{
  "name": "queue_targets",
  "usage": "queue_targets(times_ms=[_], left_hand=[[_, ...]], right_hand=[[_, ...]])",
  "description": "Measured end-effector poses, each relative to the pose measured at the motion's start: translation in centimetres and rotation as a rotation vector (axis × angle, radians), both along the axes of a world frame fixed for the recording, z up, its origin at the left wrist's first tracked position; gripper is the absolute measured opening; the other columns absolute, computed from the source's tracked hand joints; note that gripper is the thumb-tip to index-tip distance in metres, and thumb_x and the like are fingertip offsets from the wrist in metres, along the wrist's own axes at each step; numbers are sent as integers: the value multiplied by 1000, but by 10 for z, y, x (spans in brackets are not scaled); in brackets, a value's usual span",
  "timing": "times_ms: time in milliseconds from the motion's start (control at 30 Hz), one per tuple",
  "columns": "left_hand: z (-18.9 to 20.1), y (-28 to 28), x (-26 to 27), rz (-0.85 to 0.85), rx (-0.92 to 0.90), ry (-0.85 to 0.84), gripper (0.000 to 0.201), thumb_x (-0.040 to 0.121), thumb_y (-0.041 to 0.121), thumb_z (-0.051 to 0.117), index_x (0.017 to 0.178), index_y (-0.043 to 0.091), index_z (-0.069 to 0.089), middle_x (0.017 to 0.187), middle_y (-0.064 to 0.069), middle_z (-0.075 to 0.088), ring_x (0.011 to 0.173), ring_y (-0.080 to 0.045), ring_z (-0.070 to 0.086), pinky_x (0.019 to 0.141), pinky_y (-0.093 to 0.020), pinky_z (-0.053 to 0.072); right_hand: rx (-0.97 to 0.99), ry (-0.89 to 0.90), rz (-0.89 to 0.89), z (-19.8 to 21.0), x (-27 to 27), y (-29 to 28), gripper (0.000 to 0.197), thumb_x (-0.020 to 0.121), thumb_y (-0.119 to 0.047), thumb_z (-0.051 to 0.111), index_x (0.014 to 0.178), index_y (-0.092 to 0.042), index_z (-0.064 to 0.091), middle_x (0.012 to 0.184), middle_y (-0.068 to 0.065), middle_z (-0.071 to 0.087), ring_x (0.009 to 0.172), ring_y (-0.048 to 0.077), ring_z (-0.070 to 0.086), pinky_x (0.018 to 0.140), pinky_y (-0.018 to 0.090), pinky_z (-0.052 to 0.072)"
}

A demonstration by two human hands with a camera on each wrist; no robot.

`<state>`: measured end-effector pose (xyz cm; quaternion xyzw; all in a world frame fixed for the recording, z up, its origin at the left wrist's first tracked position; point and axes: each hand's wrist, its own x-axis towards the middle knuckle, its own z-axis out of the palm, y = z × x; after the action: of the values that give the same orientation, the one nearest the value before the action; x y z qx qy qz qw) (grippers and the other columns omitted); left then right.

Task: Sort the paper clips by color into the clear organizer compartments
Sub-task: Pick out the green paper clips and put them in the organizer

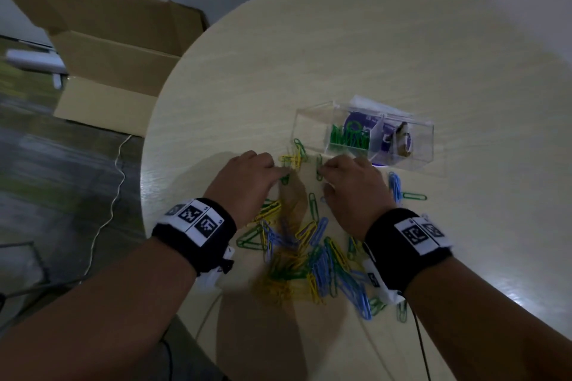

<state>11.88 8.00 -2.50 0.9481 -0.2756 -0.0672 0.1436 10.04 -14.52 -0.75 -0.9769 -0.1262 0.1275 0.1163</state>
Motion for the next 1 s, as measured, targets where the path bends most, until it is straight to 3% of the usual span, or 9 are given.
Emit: queue_targets(times_ms=[100, 200, 267, 367, 500, 633, 833, 933, 1000], left_hand=[[0, 10, -7, 27, -25, 10, 34, 83, 3, 66, 113, 21, 69, 87, -4, 62, 80, -30, 57, 66, -38, 49], [3, 19, -14, 75, -81, -1, 24, 84, 7, 68, 105, 18, 72, 86, -5, 64, 79, -31, 60, 68, -38, 52], [5, 21, -12, 99, -105, -37, 19, 84, 13, 68, 102, 17, 73, 87, -5, 67, 79, -30, 61, 69, -36, 52], [6, 19, -4, 73, -119, -53, 22, 83, 19, 67, 103, 16, 74, 87, -5, 71, 80, -30, 61, 71, -35, 52], [5, 19, 5, -58, -92, -15, 28, 79, 3, 72, 105, 13, 74, 85, -10, 71, 78, -32, 62, 65, -38, 53], [6, 26, 10, -137, -21, 8, 29, 79, -1, 72, 105, 11, 74, 88, -11, 68, 78, -32, 61, 66, -35, 51], [8, 32, 5, -38, 30, 66, 20, 86, 9, 66, 103, 13, 74, 88, -8, 66, 82, -31, 62, 67, -39, 52], [14, 25, 6, 43, 76, 162, 18, 91, 15, 60, 105, 14, 70, 97, -7, 62, 90, -28, 60, 74, -35, 47], [16, 21, 6, 96, 97, 216, 18, 92, 16, 58, 107, 15, 68, 102, -6, 58, 93, -27, 58, 77, -33, 42]], right_hand=[[4, -29, 9, -4, -3, -7, 31, 84, -27, 44, 90, -14, 71, 97, 8, 67, 84, 33, 57, 82, 40, 45], [71, 22, -86, -2, -2, -6, 22, 85, -29, 56, 84, -14, 71, 90, 9, 64, 85, 32, 57, 81, 37, 43], [112, 58, -150, 0, 0, 0, 14, 82, -28, 64, 85, -15, 70, 90, 9, 62, 88, 30, 56, 78, 35, 42], [159, 101, -191, -1, 2, 9, 11, 81, -18, 63, 91, -17, 67, 95, 9, 62, 93, 31, 57, 78, 35, 44], [202, 150, -234, 2, 2, 13, 26, 83, -17, 58, 109, -15, 60, 107, 11, 61, 101, 33, 56, 84, 37, 46], [110, 188, -118, 6, -5, 14, 34, 80, -29, 68, 109, -12, 61, 104, 12, 56, 99, 32, 54, 84, 38, 46], [106, 207, -124, 5, -12, 25, 23, 83, -24, 61, 104, -16, 60, 106, 10, 58, 102, 32, 54, 86, 38, 46], [72, 223, -102, 4, -18, 29, 28, 84, -27, 59, 109, -15, 54, 109, 12, 55, 102, 33, 53, 85, 40, 47], [99, 247, -123, 3, -20, 31, 25, 84, -21, 55, 108, -15, 52, 109, 12, 55, 103, 34, 53, 85, 42, 48]])
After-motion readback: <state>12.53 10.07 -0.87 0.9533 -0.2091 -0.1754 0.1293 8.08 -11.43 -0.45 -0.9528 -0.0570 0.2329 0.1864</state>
